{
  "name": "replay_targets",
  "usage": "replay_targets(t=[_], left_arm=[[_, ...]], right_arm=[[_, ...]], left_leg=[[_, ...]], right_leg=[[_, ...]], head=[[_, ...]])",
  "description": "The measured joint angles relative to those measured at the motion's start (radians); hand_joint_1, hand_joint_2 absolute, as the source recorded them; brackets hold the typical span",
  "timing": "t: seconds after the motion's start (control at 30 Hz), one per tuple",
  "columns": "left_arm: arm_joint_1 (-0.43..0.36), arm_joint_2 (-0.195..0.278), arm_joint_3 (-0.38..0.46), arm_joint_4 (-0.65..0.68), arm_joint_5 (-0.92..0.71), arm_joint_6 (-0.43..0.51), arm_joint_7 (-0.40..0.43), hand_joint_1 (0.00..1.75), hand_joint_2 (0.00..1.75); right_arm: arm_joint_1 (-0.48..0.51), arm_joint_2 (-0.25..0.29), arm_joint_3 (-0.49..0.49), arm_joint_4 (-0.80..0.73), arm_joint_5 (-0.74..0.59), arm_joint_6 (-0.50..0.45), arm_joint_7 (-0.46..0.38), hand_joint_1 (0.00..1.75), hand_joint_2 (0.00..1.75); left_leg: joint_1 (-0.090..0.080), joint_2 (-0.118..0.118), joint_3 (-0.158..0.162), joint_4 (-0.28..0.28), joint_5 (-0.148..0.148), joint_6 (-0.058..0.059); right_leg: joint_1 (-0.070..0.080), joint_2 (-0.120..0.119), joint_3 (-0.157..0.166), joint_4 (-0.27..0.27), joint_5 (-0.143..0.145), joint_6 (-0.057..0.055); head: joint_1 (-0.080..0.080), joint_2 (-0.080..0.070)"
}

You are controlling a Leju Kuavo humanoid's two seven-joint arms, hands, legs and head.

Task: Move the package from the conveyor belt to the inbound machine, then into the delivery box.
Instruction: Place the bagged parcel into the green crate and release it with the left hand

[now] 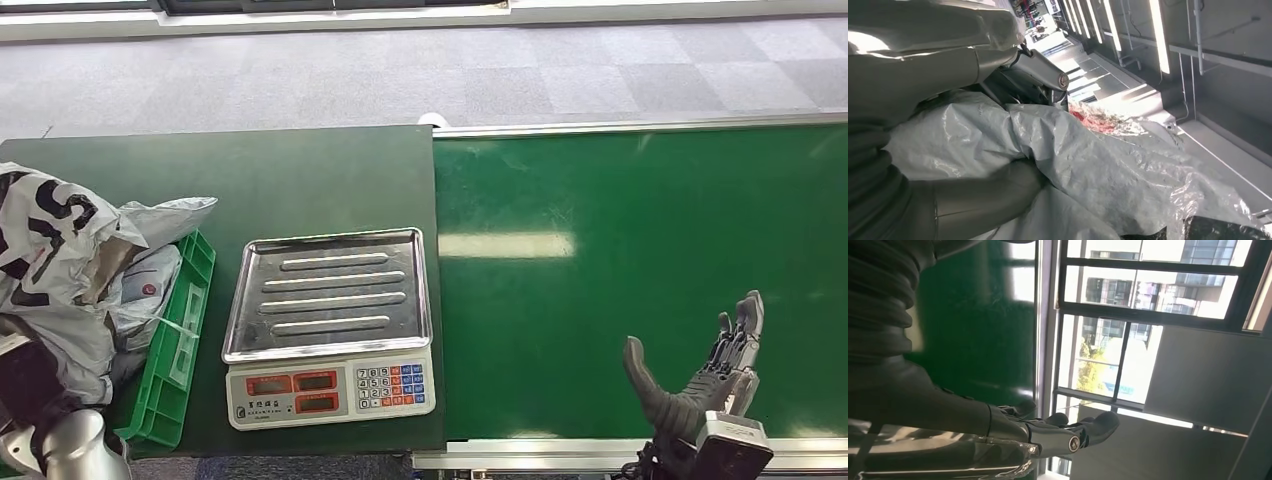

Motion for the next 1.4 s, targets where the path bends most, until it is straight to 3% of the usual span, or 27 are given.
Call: replay_targets(t=[0.03,0.1,0.77,1.13,1.3,1.4], left_arm=[[0.013,-0.002,0.009,-0.006,0.032,-0.015,-0.011,0.1,1.75],[0.037,-0.007,0.025,-0.011,0.08,-0.041,-0.021,0.0,1.75],[0.056,-0.01,0.069,-0.016,0.19,-0.154,-0.045,0.0,1.75],[0.076,-0.025,0.052,-0.115,0.24,-0.201,-0.049,0.0,1.75],[0.122,-0.039,0.004,-0.242,0.242,-0.171,-0.05,0.0,1.75],[0.182,-0.045,-0.112,-0.413,0.163,-0.047,-0.05,0.0,1.75]], right_arm=[[-0.003,0.0,0.003,0.005,-0.003,-0.003,0.0,0.0,1.75],[-0.007,0.0,0.009,0.014,-0.009,-0.009,0.0,0.0,1.75],[-0.02,-0.001,0.017,0.055,-0.017,-0.02,0.0,0.0,1.75],[-0.021,-0.001,0.017,0.06,-0.021,-0.025,0.0,0.0,1.75],[-0.021,-0.002,0.02,0.061,-0.027,-0.03,0.0,0.0,1.75],[-0.021,-0.003,0.024,0.063,-0.035,-0.042,0.0,0.0,1.75]], left_leg=[[0.0,0.0,-0.001,0.0,0.0,0.0],[0.0,0.0,-0.004,0.0,0.001,-0.001],[0.0,-0.001,-0.011,0.002,0.0,-0.001],[0.0,-0.001,-0.012,0.002,0.0,-0.001],[0.0,0.0,-0.012,0.002,0.0,-0.001],[0.0,0.0,-0.013,0.003,0.0,-0.001]], right_leg=[[0.0,0.0,-0.001,0.0,0.0,0.0],[0.001,0.0,-0.004,0.0,0.0,0.0],[0.0,0.0,-0.01,0.0,0.0,0.0],[0.0,0.0,-0.011,0.0,0.0,0.001],[0.0,0.0,-0.012,0.0,0.0,0.001],[0.0,0.0,-0.015,-0.001,0.0,0.001]], head=[[0.0,0.0],[0.0,0.0],[0.0,0.0],[0.0,0.0],[0.0,0.0],[0.0,0.0]])
